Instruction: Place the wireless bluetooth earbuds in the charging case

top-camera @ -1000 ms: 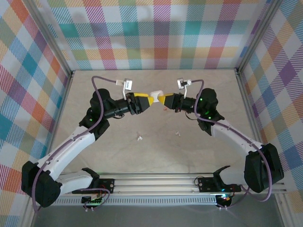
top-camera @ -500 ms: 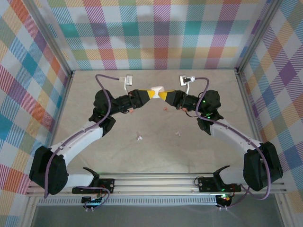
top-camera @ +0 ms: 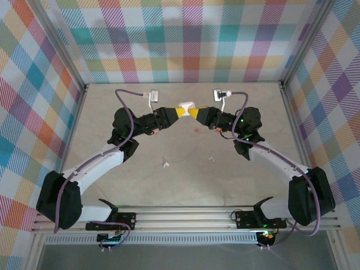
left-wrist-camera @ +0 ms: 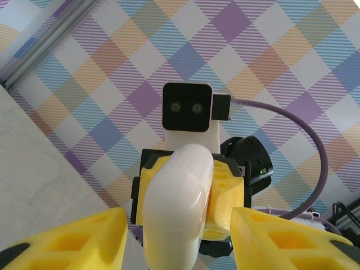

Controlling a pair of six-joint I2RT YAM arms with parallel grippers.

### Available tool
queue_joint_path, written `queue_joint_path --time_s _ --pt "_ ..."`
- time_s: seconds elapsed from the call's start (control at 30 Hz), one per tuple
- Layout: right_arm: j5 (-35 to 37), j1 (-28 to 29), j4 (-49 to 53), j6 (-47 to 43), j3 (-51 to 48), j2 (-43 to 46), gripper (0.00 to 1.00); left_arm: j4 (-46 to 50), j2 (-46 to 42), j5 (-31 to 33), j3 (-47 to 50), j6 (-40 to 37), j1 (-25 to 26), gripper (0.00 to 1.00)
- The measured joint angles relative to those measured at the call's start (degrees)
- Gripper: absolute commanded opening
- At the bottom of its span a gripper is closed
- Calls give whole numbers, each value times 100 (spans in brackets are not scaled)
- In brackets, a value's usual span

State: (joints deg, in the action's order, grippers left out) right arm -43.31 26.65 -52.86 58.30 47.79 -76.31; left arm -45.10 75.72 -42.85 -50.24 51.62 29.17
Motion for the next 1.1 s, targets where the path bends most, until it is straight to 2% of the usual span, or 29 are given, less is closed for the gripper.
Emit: queue_joint_path --time_s 0.2,0.4,0.53,0.77,0.87,0.97,1.1 --pt "22 0 -31 44 0 -138 0 144 63 -20 -11 -55 7 41" --pt "44 0 -210 129 0 -219 0 195 63 -55 -33 -157 35 39" --pt "44 0 -317 151 0 -264 0 337 63 -66 -50 -227 37 30" --pt "-24 0 -404 195 0 -291 0 487 61 -79 -103 -389 37 21" --pt "-72 -7 -361 164 0 -291 5 608 55 -90 -129 -511 37 12" --pt "-114 -7 -164 -2 0 -245 16 831 9 -90 -140 -702 37 2" --pt "-153 -4 634 -551 9 70 32 1266 -122 -129 -197 -1115 70 0"
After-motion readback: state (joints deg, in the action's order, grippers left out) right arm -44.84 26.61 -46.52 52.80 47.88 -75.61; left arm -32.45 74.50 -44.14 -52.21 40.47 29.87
